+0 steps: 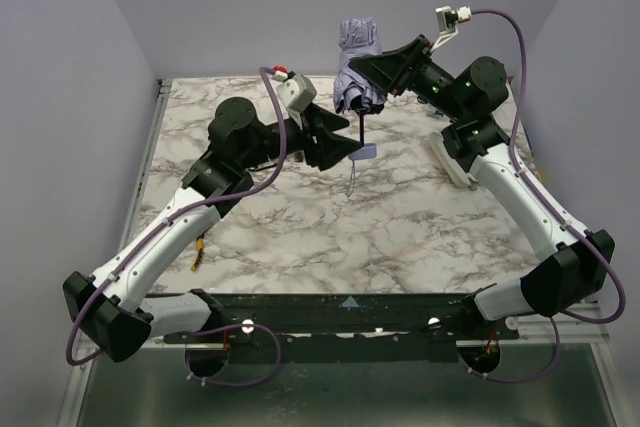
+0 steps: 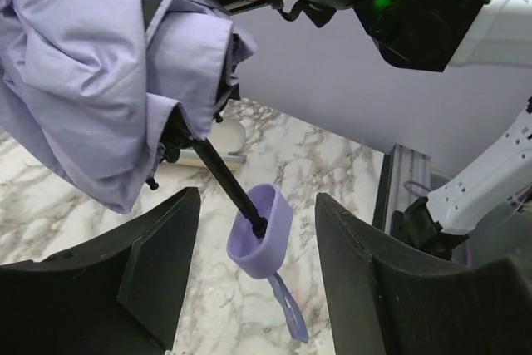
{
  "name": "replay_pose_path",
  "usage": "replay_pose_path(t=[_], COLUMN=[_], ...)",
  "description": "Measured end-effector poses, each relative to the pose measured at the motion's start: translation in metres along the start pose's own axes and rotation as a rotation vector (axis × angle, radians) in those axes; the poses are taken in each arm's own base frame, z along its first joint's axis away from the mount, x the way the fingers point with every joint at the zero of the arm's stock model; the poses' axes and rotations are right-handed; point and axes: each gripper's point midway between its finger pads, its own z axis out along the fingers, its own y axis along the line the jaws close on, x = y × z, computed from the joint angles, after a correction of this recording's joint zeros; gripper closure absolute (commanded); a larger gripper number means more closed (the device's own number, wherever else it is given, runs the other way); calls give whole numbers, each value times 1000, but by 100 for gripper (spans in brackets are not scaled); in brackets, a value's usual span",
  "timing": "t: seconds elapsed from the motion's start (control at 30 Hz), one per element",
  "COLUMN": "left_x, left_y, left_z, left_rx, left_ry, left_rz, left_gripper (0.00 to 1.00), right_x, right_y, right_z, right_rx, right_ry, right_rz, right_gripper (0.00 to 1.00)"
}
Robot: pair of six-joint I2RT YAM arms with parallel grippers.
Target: Open the umbrella
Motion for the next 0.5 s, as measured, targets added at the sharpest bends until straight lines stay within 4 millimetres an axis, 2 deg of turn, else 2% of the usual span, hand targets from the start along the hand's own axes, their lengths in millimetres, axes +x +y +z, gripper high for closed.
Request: replay_pose_path(t=[0.1,0.27,0.4,0.5], left_x=[4,22,27,27], left_y=[7,21,23,20], left_z=[11,28,34,35], left_rx=[-11,-42,-47,-32], left_ry=[13,56,68,65], left_rz=[-78,-212,-278,-307], left_gripper=[48,61,70,72], right_x=[2,2,2,2], right_y=[2,3,3,3], right_z=[1,1,1,1], right_rx=[-6,-8,-8,-8], right_ry=[3,3,3,3], right_rz=[5,9,8,9], right_gripper=[100,100,100,100])
